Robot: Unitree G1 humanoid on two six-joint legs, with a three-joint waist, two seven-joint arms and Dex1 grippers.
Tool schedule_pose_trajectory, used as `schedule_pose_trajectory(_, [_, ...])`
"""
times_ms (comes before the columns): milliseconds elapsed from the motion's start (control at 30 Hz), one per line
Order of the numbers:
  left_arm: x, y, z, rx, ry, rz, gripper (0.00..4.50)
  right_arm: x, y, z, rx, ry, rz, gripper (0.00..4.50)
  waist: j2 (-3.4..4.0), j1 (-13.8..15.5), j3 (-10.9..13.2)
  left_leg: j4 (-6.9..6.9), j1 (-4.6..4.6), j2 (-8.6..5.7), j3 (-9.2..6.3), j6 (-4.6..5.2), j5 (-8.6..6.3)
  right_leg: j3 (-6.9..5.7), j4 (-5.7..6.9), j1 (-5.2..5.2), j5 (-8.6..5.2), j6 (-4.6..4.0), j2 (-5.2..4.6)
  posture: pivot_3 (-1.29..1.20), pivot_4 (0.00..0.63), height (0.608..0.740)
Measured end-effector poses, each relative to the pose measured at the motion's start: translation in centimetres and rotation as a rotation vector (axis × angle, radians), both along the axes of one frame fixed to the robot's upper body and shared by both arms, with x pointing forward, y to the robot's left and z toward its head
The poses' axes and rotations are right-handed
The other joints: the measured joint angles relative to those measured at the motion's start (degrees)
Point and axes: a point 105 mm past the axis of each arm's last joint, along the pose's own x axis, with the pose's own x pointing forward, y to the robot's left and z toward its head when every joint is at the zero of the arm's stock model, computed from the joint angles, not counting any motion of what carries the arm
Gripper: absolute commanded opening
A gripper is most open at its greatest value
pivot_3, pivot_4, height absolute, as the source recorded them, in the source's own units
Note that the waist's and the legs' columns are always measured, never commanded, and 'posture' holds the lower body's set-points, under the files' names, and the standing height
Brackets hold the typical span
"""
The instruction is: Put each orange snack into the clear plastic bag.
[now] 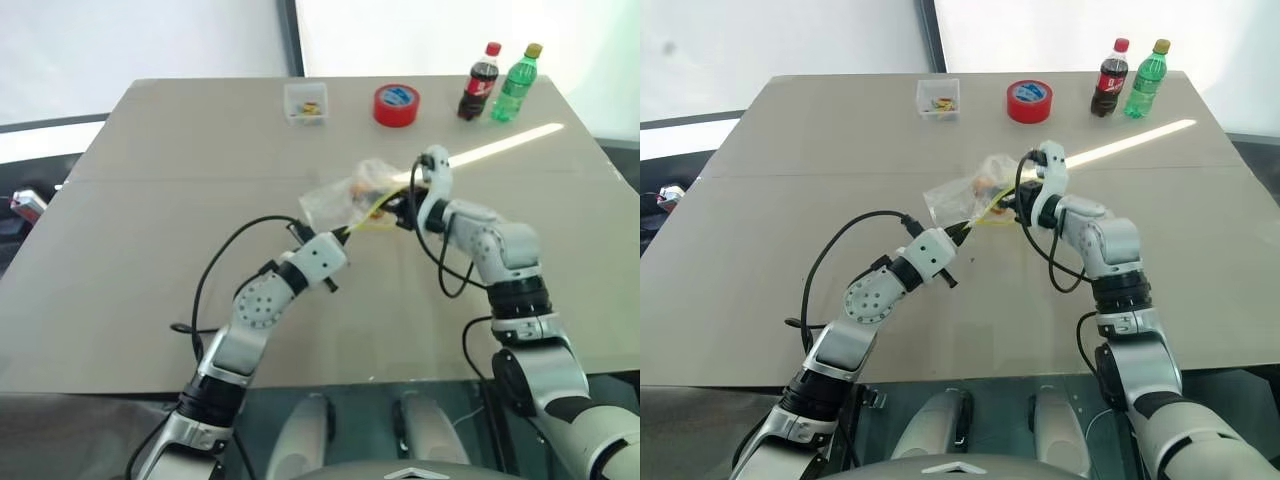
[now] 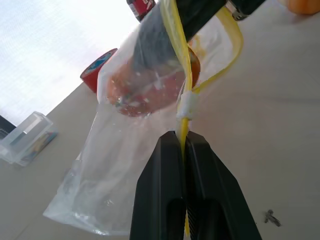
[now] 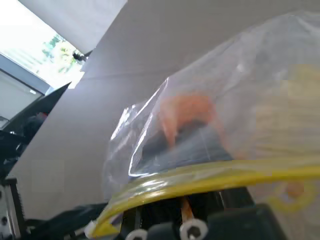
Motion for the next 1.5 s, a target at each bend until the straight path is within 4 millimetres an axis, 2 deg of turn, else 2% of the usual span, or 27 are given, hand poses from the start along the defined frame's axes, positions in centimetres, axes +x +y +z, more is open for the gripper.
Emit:
schedule_pose_trajectory(33, [0.0,0.0,0.0,-0.001,-0.001,0.0,0.0,0.1,0.0,-0.1,-0.002,0.0,-0.007,0.01,0.0,0.0,0.0,0.0,0.0,0.0,0.0,0.0,0.0,-0.01,-0.01,0.0,0.0,0.0,0.0,0.0,0.15,0.74])
schedule_pose_trajectory(67, [0.1,-0.1,0.1,-0.003,-0.001,-0.001,0.0,0.3,-0.1,-0.5,-0.009,0.008,-0.022,0.89,0.0,0.0,0.0,0.0,0.0,0.0,0.02,0.0,0.0,0.0,0.0,0.0,0.0,0.0,0.0,0.0,0.15,0.74])
schedule_pose_trajectory(200, [0.1,-0.3,0.1,-0.017,-0.001,0.002,0.0,0.8,-0.6,-1.2,-0.023,0.018,-0.08,2.51,0.0,0.0,0.0,0.0,0.0,0.0,0.03,0.0,0.0,0.01,0.0,0.0,0.0,0.0,0.0,0.0,0.15,0.74])
schedule_pose_trajectory(233, [0.1,-0.3,0.2,-0.022,0.0,0.004,0.0,0.8,-0.7,-1.3,-0.022,0.02,-0.083,3.09,0.0,0.0,0.0,-0.01,0.0,0.0,0.02,0.0,0.0,0.01,0.0,0.0,0.0,0.0,0.0,0.0,0.15,0.74])
schedule_pose_trajectory(467, [0.3,-0.2,0.1,-0.03,0.007,0.023,0.0,-1.1,-2.9,-2.4,-0.043,0.029,-0.054,3.09,0.0,0.0,0.0,-0.01,-0.02,-0.01,0.03,0.0,0.0,0.01,-0.02,0.0,0.0,0.0,-0.01,0.0,0.15,0.74])
schedule_pose_trajectory(533, [0.3,-0.2,0.1,-0.032,0.008,0.024,0.0,-2.1,-3.4,-2.5,-0.043,0.037,-0.021,3.09,0.0,0.0,0.0,-0.01,-0.02,0.0,0.01,0.0,0.0,0.0,-0.01,0.0,0.0,0.0,0.0,0.0,0.15,0.74])
schedule_pose_trajectory(733, [0.4,-0.1,0.1,-0.037,0.008,0.033,0.0,-5.2,-4.3,-2.4,-0.055,0.048,0.074,3.09,0.0,0.0,0.0,0.0,-0.01,0.01,0.0,0.01,0.0,-0.01,-0.01,0.03,-0.01,0.01,0.01,0.0,0.15,0.74])
schedule_pose_trajectory(1000, [0.4,-0.2,0.1,-0.043,0.011,0.033,0.0,-7.0,-5.3,-3.1,-0.083,0.076,0.107,3.09,-0.01,0.1,0.0,0.02,0.0,0.01,0.01,0.01,0.0,-0.01,-0.02,0.06,-0.01,0.01,0.01,0.0,0.15,0.74])
schedule_pose_trajectory(1233, [0.5,-0.1,-0.1,-0.042,0.02,0.041,0.0,-6.2,-4.8,-1.7,0.046,0.093,0.062,3.09,-0.01,0.1,0.0,0.02,0.02,0.02,0.0,0.01,0.0,-0.02,-0.01,0.07,-0.01,0.01,0.02,0.0,0.15,0.74])
schedule_pose_trajectory(1500, [0.4,0.8,-0.5,-0.044,0.031,0.087,0.0,-3.8,-1.4,-0.6,0.112,0.089,0.084,3.09,-0.01,-0.2,0.0,0.0,0.02,0.02,0.02,0.01,0.0,0.0,0.0,0.04,0.0,0.01,0.02,0.0,0.15,0.74])
